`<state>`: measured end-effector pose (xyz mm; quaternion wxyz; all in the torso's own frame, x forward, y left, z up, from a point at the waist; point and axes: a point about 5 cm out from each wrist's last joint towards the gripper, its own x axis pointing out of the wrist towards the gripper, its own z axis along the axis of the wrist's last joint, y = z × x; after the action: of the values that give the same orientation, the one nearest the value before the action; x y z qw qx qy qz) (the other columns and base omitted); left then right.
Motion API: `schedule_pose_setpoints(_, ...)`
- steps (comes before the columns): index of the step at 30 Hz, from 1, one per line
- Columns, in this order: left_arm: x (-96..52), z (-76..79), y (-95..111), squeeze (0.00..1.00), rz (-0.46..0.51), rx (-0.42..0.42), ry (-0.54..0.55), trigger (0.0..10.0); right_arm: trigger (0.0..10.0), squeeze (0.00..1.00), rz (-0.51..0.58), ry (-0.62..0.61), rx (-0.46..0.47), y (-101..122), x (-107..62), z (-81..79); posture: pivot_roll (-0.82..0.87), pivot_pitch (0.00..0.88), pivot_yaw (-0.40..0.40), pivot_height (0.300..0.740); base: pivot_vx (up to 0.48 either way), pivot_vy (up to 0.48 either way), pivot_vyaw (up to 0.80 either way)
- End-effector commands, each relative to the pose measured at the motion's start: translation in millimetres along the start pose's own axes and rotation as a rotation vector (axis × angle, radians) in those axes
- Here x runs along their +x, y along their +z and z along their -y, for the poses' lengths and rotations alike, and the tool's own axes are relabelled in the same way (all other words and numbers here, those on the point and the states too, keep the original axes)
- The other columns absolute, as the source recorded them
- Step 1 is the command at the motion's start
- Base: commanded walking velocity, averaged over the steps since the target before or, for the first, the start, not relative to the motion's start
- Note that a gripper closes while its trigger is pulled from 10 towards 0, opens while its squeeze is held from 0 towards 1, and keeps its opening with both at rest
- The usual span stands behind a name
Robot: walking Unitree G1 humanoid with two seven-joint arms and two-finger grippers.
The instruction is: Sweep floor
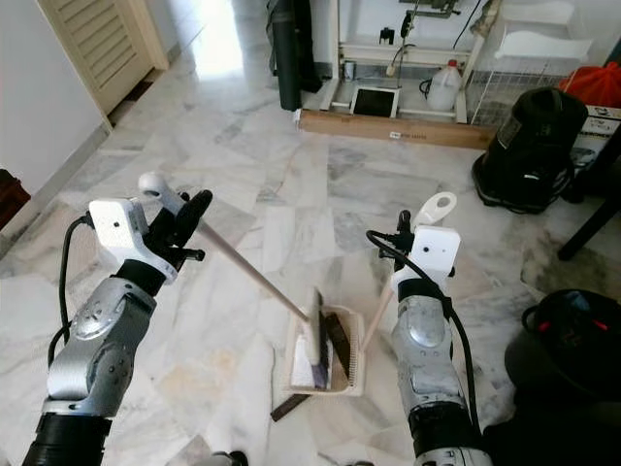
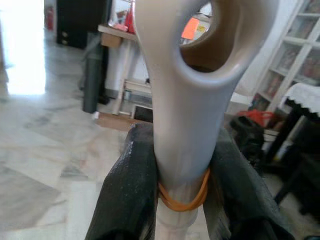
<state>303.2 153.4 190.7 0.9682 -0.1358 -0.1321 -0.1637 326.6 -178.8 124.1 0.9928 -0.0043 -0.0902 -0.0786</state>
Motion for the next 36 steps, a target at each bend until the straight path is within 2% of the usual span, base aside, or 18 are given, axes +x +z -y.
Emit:
schedule_pose_setpoints(1, 2.2, 3.8, 14.6, 0.0, 0.033, -0.012, -0.054, 10.0, 10.0, 0.0, 0.028, -0.001, 0.017, 6.4, 2.9, -2.7, 0.07, 0.12, 0.044, 0.74, 0.0, 0.0, 0.0)
schedule_pose_setpoints(7, -4.3, 3.5, 6.3, 0.0, -0.035, -0.026, -0.077, 10.0, 10.0, 0.0, 0.025, -0.005, 0.018, 5.5, 2.4, -2.5, 0.07, 0.129, 0.047, 0.74, 0.0, 0.0, 0.0)
schedule_pose_setpoints(12, -12.1, 1.7, -0.5, 0.0, -0.127, -0.037, -0.104, 10.0, 10.0, 0.0, 0.024, -0.011, 0.015, 5.3, 2.9, -0.2, 0.07, 0.133, 0.049, 0.74, 0.0, 0.0, 0.0)
schedule_pose_setpoints(22, -14.6, -7.5, 6.4, 0.0, -0.168, -0.013, -0.07, 10.0, 10.0, 0.0, 0.025, -0.025, 0.006, 5.3, 5.7, 2.6, 0.09, 0.136, 0.05, 0.74, 0.0, 0.0, 0.0)
schedule_pose_setpoints(24, -14.5, -7.6, 7.0, 0.0, -0.169, -0.005, -0.07, 10.0, 10.0, 0.0, 0.029, -0.028, 0.002, 5.6, 6.0, 3.0, 0.09, 0.136, 0.05, 0.74, 0.0, 0.0, 0.0)
schedule_pose_setpoints(26, -12.7, -8.1, 9.8, 0.0, -0.146, 0.054, -0.059, 10.0, 10.0, 0.0, 0.049, -0.034, -0.028, 7.4, 6.9, 4.6, 0.09, 0.136, 0.052, 0.74, 0.0, 0.0, 0.0)
schedule_pose_setpoints(28, -12.0, -8.1, 10.5, 0.0, -0.136, 0.063, -0.053, 10.0, 10.0, 0.0, 0.054, -0.036, -0.035, 7.8, 6.9, 5.0, 0.09, 0.135, 0.052, 0.74, 0.0, 0.0, 0.0)
schedule_pose_setpoints(29, -8.9, -8.4, 13.1, 0.0, -0.103, 0.103, -0.024, 10.0, 10.0, 0.0, 0.067, -0.043, -0.055, 8.8, 7.0, 5.9, 0.09, 0.135, 0.052, 0.74, 0.0, 0.0, 0.0)
schedule_pose_setpoints(33, -2.4, -2.7, 20.5, 0.0, -0.02, 0.079, 0.002, 10.0, 10.0, 0.0, 0.068, -0.025, -0.112, 4.5, 4.6, 4.0, 0.08, 0.136, 0.052, 0.74, 0.0, 0.0, 0.0)
schedule_pose_setpoints(36, -0.9, 0.0, 20.7, 0.0, -0.02, 0.068, -0.006, 10.0, 10.0, 0.0, 0.072, -0.022, -0.134, 2.1, 2.0, 3.4, 0.08, 0.139, 0.053, 0.74, 0.0, 0.0, 0.0)
